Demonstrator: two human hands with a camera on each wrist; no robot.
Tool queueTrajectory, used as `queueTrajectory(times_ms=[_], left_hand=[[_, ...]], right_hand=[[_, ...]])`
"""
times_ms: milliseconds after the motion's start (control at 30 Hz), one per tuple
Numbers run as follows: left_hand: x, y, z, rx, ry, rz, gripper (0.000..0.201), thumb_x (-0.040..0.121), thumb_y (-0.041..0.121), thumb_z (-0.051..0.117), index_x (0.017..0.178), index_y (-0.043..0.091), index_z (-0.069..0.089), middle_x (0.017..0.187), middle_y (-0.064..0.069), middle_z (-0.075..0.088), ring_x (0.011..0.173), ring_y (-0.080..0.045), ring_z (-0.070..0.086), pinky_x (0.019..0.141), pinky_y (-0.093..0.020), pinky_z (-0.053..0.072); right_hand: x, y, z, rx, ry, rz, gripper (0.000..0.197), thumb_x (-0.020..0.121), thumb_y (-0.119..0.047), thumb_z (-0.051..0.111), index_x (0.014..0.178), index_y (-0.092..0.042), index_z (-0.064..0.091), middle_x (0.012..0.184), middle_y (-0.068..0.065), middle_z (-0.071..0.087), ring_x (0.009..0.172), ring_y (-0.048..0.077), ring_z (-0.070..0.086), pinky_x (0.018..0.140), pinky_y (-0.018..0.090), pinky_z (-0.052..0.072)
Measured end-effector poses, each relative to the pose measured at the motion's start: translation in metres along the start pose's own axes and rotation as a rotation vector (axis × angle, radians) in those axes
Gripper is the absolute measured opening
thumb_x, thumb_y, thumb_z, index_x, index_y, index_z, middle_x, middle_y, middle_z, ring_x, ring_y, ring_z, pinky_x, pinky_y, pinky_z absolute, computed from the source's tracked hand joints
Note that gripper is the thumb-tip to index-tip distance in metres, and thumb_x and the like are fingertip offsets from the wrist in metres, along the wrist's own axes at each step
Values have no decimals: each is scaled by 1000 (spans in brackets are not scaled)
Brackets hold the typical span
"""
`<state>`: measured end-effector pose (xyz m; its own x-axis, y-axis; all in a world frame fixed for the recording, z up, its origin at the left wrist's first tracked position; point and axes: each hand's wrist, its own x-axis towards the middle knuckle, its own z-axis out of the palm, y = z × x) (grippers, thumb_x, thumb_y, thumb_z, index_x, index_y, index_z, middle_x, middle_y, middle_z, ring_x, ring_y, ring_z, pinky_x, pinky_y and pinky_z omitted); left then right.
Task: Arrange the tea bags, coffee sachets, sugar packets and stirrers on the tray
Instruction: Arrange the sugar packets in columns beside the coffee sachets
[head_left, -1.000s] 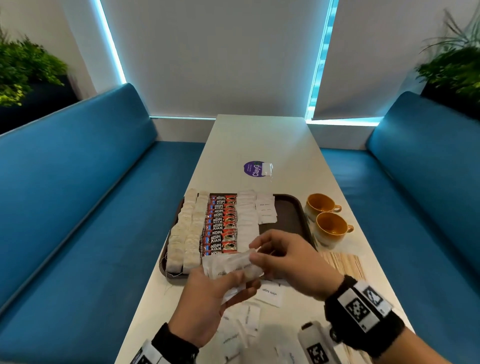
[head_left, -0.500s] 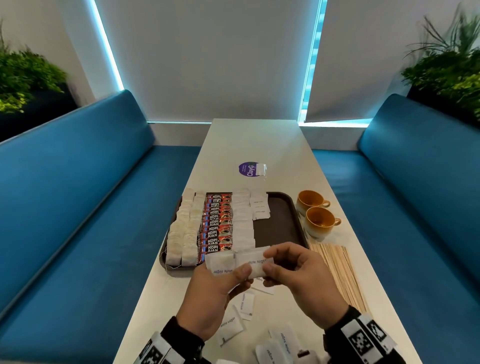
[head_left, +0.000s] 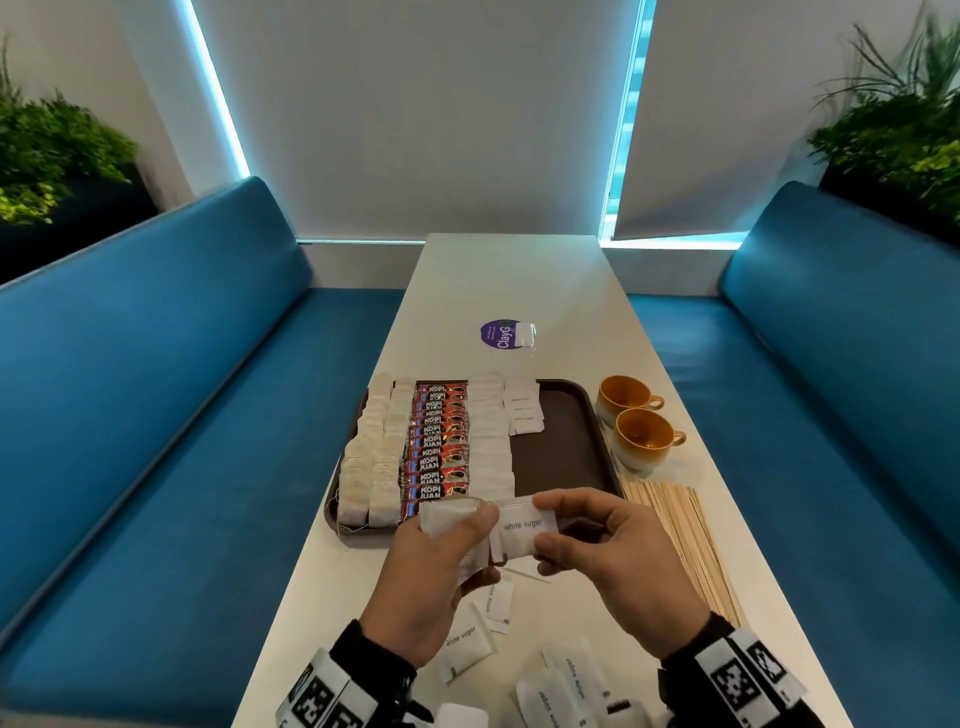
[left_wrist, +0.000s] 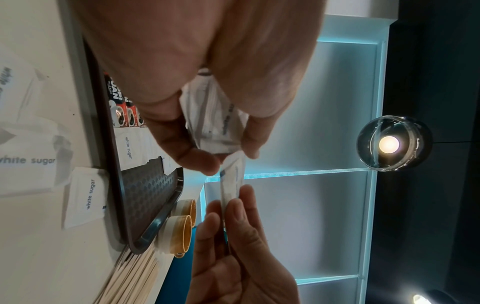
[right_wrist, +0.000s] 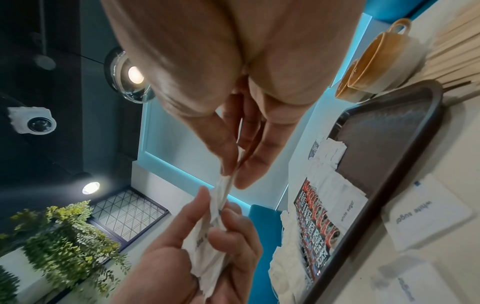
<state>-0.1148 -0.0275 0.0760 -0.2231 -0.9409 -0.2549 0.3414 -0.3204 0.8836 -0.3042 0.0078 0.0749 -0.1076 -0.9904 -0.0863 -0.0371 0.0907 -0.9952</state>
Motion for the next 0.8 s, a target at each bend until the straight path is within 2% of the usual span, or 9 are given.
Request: queueTrajectory(times_ms=[133, 267, 433, 567, 633, 700, 800], left_hand=[[2, -2, 0, 38, 62, -16, 25, 88, 15, 74, 112, 9, 68, 104, -16, 76, 78, -23, 69, 59, -34, 52], [5, -3, 0, 29, 74, -42, 23, 89, 14, 73, 111, 9, 69, 104, -17, 76, 77, -24, 68, 59, -34, 51], [12, -2, -1, 12, 53, -51, 17, 92, 15, 70, 109, 13, 69, 104, -13, 77, 84, -27, 72, 64, -36, 57], [25, 0, -3, -60, 63, -66, 25, 93, 18, 68, 118, 13, 67, 107, -10, 77, 90, -27, 75, 71, -38, 62], [33, -1, -7, -123, 80, -96, 29, 95, 12, 64, 123, 5, 65, 106, -16, 76, 90, -34, 72, 78, -41, 63], [39, 0, -13, -161, 82, -132, 32, 96, -1, 55, 127, 0, 61, 113, -25, 72, 99, -43, 71, 85, -45, 62], [45, 1, -21, -188, 84, -154, 38, 93, -12, 40, 126, -5, 58, 120, -30, 68, 104, -47, 69, 86, -49, 60]], right_hand=[[-1, 0, 1, -19, -12, -7, 30, 84, 0, 79, 109, -16, 78, 96, -2, 79, 84, 26, 76, 71, 27, 62], [2, 1, 0, -5, -21, 9, 34, 82, 0, 80, 111, -17, 78, 98, 2, 79, 85, 28, 76, 72, 30, 63], [10, 0, 2, 48, -31, 20, 33, 83, 2, 79, 110, -16, 78, 101, 6, 78, 89, 30, 76, 73, 33, 63], [26, -5, -1, 59, -46, 70, 25, 85, 2, 76, 105, -11, 78, 99, 7, 78, 88, 31, 76, 73, 32, 63], [44, -6, -5, 95, 9, 112, 25, 85, 4, 75, 106, -9, 76, 98, 10, 78, 88, 30, 77, 71, 31, 64], [70, -5, -11, 71, 76, 126, 25, 86, 4, 74, 107, -9, 74, 101, 12, 76, 89, 27, 77, 73, 32, 64], [122, 2, -22, -29, 155, 144, 24, 86, 1, 76, 107, -12, 73, 107, 11, 73, 89, 25, 77, 74, 31, 64]])
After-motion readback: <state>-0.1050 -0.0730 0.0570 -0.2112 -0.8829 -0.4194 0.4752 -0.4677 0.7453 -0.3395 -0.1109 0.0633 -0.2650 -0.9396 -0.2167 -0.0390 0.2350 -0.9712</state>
